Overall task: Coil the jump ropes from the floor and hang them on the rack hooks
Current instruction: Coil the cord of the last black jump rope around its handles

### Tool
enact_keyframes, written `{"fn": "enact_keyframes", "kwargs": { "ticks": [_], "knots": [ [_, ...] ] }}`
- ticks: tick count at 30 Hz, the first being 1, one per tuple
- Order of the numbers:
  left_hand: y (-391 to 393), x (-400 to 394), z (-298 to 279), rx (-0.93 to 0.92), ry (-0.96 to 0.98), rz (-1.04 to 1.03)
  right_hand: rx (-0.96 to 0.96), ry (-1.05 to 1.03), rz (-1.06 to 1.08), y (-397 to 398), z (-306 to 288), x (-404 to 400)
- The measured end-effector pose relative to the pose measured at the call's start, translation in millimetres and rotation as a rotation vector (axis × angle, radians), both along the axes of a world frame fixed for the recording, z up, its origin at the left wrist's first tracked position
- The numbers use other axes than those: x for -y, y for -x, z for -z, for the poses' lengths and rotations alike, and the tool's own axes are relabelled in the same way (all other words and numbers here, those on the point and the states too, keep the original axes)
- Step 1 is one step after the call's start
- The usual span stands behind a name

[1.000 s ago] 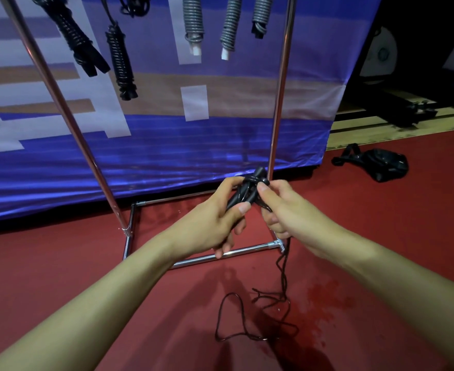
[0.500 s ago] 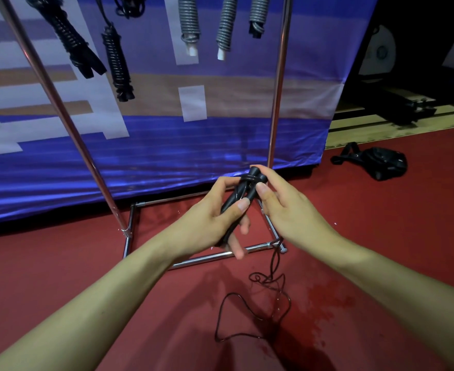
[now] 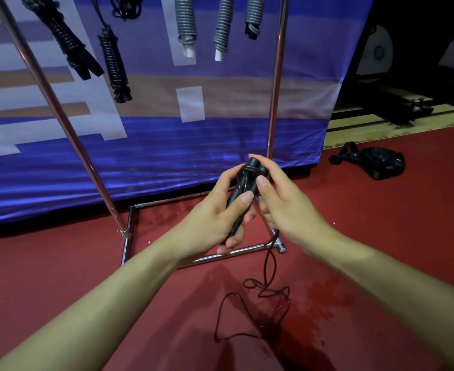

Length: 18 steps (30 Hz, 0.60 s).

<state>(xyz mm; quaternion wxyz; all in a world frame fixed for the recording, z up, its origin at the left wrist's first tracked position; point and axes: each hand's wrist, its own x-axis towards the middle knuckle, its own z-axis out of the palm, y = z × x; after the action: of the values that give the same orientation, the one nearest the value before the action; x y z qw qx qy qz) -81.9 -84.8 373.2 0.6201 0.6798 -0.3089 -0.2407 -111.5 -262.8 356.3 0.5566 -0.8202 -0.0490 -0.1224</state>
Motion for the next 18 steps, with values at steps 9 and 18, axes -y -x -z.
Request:
{"fn": "enact_keyframes", "kwargs": {
  "ticks": [9,18],
  "knots": [
    [-13.3,-7.7,6.5,0.051,-0.129,-0.117,-0.144,0.512,-0.015,5.9,-24.7,13.6],
    [-15.0,-7.2,8.8,0.261,-0.322,-0.144,-0.042,0.628,0.058,1.0,-8.0,14.0]
  ]
}}
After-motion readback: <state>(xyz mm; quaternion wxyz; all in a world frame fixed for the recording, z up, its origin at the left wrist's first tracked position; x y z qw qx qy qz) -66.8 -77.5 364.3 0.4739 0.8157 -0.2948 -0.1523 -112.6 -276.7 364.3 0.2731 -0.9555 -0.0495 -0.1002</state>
